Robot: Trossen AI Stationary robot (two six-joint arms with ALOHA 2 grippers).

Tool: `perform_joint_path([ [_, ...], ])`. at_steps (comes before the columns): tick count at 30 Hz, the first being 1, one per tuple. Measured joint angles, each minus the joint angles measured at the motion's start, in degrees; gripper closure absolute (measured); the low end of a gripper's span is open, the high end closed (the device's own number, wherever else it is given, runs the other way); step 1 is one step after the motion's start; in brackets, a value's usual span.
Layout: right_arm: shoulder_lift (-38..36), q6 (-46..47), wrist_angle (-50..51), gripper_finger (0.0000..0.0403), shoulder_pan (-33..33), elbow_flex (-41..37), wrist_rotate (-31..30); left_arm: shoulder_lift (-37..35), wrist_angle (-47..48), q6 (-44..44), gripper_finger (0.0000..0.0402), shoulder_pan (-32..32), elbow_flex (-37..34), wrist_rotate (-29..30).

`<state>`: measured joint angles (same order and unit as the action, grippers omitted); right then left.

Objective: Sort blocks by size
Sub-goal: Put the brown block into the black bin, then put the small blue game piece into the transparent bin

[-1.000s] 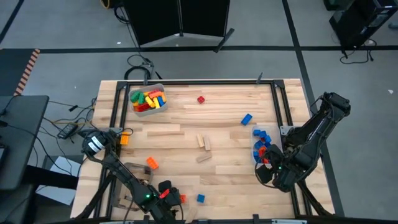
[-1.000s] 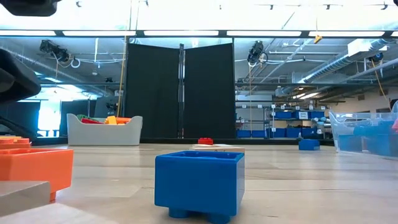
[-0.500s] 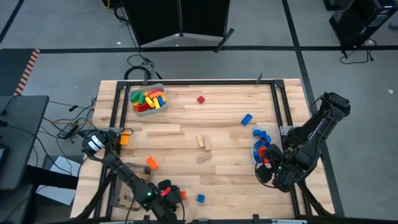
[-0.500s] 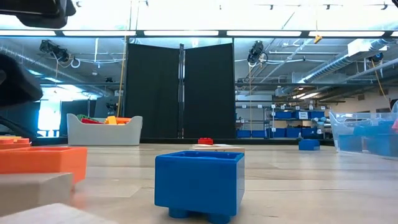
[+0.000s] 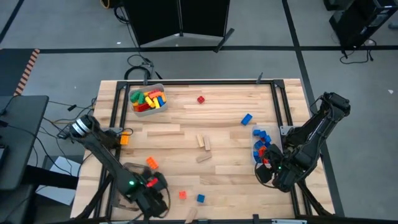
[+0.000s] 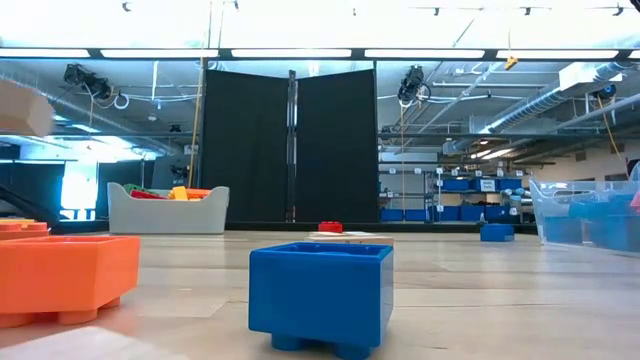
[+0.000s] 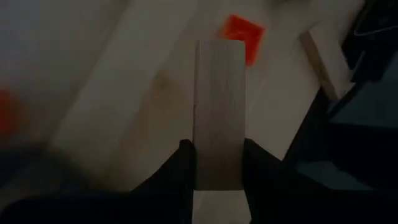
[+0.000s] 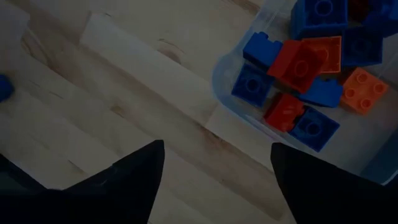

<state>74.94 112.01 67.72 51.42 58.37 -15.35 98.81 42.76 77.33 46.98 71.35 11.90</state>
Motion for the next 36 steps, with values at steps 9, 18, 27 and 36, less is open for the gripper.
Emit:
perform_joint_path([
  [9, 0.0, -0.12, 0.0, 0.0095, 0.0, 0.0, 0.0, -8.75, 19.98, 20.02, 0.0297, 3.11, 0.02, -2.02],
  [18, 0.0, -0.36, 0.02, 0.0099, 0.0, 0.0, -0.1, -7.16, 25.35, 25.3, 0.0248, 8.33, -0.02, -16.54],
  [27, 0.0, -0.36, -0.02, 0.0094, 0.0, 0.01, -0.2, -6.74, 22.56, 25.3, 0.0217, 9.64, -0.02, -16.51],
  [36, 0.0, -0.5, -0.2, 0.01, 0.0, 0.01, -0.2, -6.74, 24.3, 25.34, 0.0214, 9.58, 2.74, -10.96],
])
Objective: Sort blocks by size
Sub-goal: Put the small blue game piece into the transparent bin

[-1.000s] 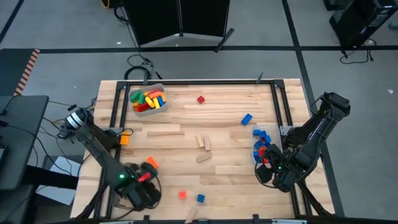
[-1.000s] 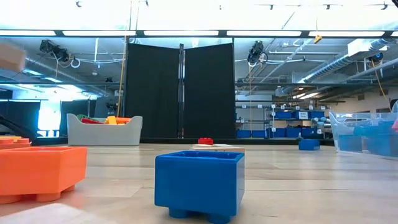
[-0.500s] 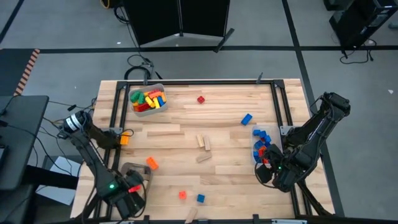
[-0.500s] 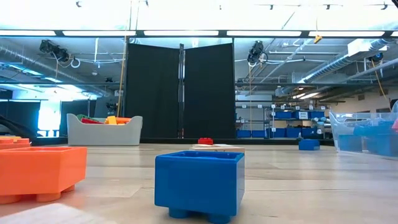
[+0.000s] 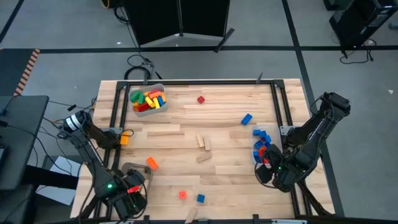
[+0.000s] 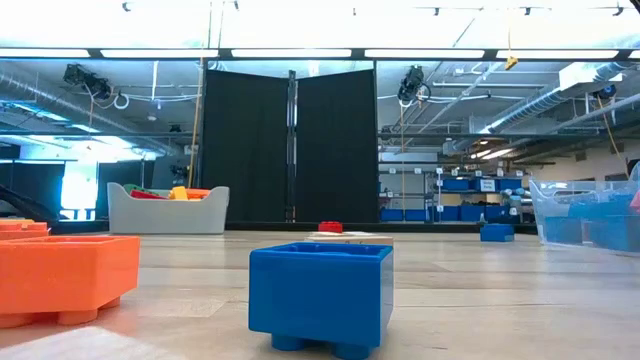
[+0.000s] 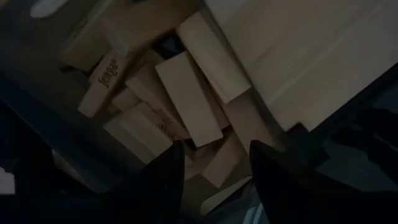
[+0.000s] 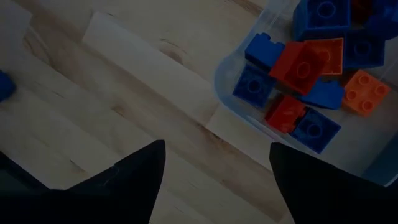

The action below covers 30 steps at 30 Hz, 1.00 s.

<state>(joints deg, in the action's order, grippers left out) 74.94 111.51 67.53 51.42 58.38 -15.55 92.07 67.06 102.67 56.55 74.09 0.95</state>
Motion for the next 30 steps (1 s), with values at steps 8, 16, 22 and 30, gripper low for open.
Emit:
perform_joint_path([
  [8, 0.0, -10.87, -5.24, 0.0098, 0.0, -0.01, -7.57, -0.02, 4.1, -0.09, 0.0214, -1.47, 4.42, 3.52],
  [16, 0.0, -50.24, -24.23, 0.0108, -3.4, -0.01, -14.82, -0.02, 0.49, -0.2, 0.0214, -4.29, 4.98, 3.7],
  [22, 0.04, -82.65, -39.02, 0.0114, -7.93, -0.01, -12.86, -0.02, -2.24, -0.22, 0.0214, -6.34, 4.98, 3.72],
  [30, 7.62, -100.62, -47.27, 0.0119, -14.78, 2.83, -0.53, -0.02, -4.24, -0.23, 0.0214, -6.82, 4.98, 3.67],
])
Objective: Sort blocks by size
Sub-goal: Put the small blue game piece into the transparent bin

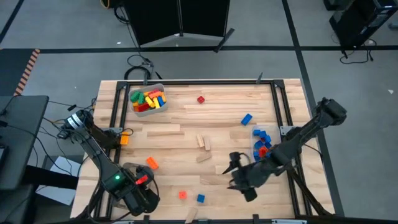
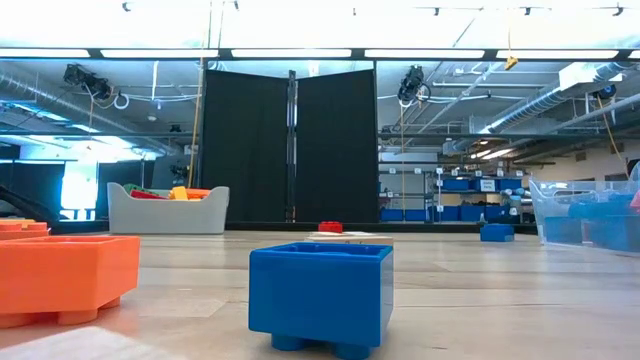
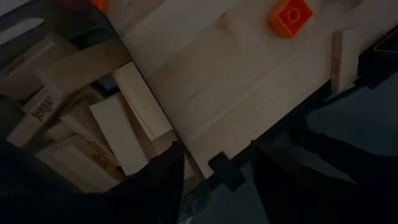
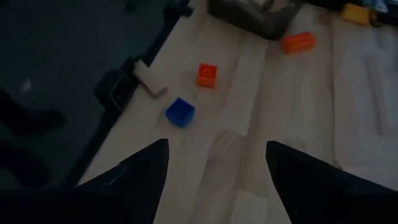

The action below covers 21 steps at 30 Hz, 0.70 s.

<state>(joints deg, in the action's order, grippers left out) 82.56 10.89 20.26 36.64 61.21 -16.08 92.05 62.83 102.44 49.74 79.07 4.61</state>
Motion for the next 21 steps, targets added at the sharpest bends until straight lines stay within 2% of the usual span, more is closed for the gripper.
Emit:
perform_joint_path([
  [5, 9.09, -6.42, 0.52, 0.0118, -1.93, 7.47, 1.01, -0.02, -0.02, -0.03, 0.0214, 0.02, 0.0, -0.01],
  [9, 15.97, -6.26, 2.12, 0.0116, -3.39, 14.49, 1.36, -0.02, 0.01, -0.06, 0.0214, 0.13, 0.0, -0.03],
  [21, 37.76, 8.04, 18.59, 0.0136, -4.58, 41.31, 3.86, -0.02, 2.27, -0.53, 0.0213, 0.15, 0.0, -0.1],
])
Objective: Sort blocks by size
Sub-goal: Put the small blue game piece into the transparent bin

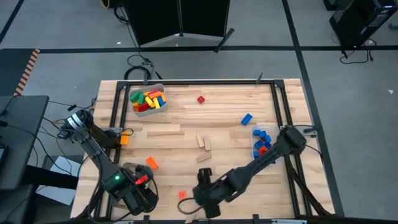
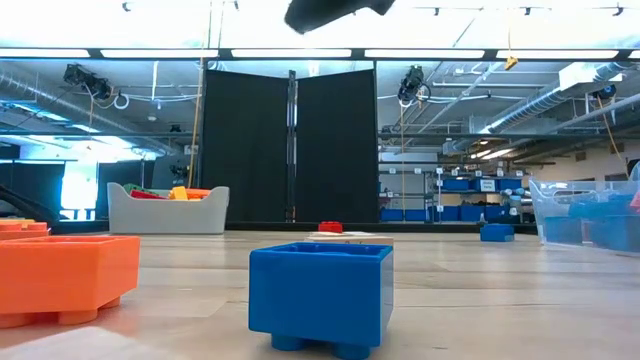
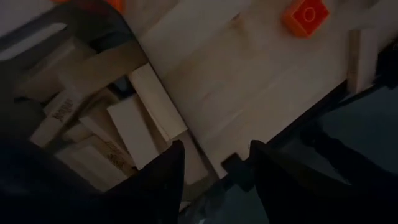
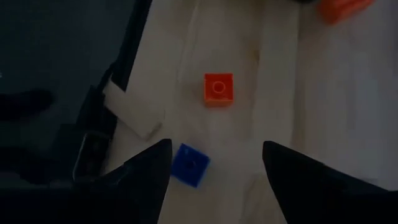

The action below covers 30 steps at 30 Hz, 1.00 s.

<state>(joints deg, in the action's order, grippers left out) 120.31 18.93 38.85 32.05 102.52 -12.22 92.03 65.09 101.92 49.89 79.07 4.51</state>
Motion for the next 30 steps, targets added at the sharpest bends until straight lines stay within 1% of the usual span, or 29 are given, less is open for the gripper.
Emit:
perform_joint_path([
  [4, 7.72, 4.38, 7.82, 0.0151, -0.24, 11.94, 0.31, 0.0, 1.5, -4.88, 0.0213, 0.0, 0.0, -0.28],
  [7, 12.83, 5.31, 12.15, 0.0159, -0.39, 19.68, 2.04, 0.0, 1.61, -8.25, 0.0213, -0.01, 0.0, -0.33],
  [10, 17.18, 4.7, 15.8, 0.0162, -0.41, 25.44, 3.96, 0.0, 1.67, -11.06, 0.0214, 0.01, 0.0, -0.32],
  [12, 19.46, 4.6, 17.85, 0.0161, -0.37, 27.95, 5.06, 0.0, 1.71, -12.18, 0.0214, 0.05, 0.0, -0.32],
  [14, 21.09, 3.53, 19.22, 0.0159, -0.37, 29.2, 6.26, 0.0, 1.69, -13.47, 0.0214, 0.05, 0.0, -0.31],
  [17, 22.27, 0.95, 18.25, 0.0159, -0.25, 29.51, 8.41, -0.01, 1.7, -15.19, 0.0214, 0.05, 0.0, -0.3],
  [22, 23.96, -4.03, 16.94, 0.0166, 0.4, 29.59, 9.1, -0.02, 1.93, -16.42, 0.0214, 0.05, 0.0, -0.2],
  [26, 24.84, -4.78, 15.48, 0.0171, 0.55, 29.51, 9.48, -0.04, 2.58, -16.42, 0.0214, 0.11, 0.0, 0.12],
  [30, 25.04, -3.18, 14.76, 0.0175, 0.31, 29.49, 9.45, -0.04, 2.95, -16.44, 0.0214, 0.11, 0.0, 0.63],
])
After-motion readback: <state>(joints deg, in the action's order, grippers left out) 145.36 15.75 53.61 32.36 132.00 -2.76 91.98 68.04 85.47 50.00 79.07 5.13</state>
